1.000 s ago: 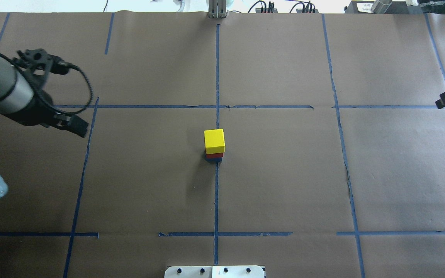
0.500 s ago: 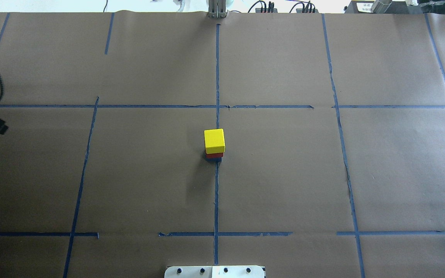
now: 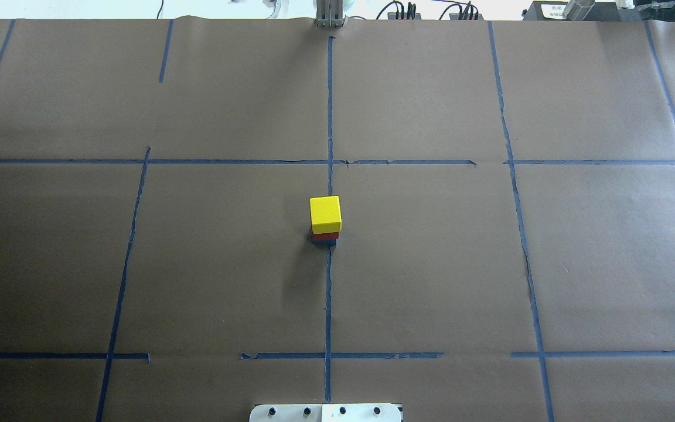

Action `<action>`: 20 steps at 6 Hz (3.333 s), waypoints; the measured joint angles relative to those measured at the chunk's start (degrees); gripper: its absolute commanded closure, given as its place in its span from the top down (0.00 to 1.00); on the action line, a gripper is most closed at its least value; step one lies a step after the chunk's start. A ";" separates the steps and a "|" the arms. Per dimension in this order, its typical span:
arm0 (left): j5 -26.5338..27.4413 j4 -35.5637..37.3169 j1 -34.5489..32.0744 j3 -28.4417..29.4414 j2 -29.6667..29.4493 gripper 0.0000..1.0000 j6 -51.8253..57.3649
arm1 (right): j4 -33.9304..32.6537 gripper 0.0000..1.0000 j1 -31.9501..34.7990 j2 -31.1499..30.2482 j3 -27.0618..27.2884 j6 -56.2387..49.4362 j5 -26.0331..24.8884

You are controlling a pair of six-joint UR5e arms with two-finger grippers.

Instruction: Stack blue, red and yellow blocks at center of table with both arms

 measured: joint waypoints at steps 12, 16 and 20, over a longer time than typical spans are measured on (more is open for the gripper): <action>6.16 -1.14 -1.25 3.60 0.32 1.00 -8.95 | 1.29 1.00 1.47 -5.21 -0.36 -4.35 -0.53; 6.27 -1.77 -1.12 3.83 0.67 1.00 -8.87 | 1.33 1.00 1.55 -5.87 0.20 -4.35 -0.55; 6.33 -1.98 -1.03 3.95 1.00 1.00 -8.91 | 1.33 1.00 1.53 -6.31 0.57 -4.31 -0.56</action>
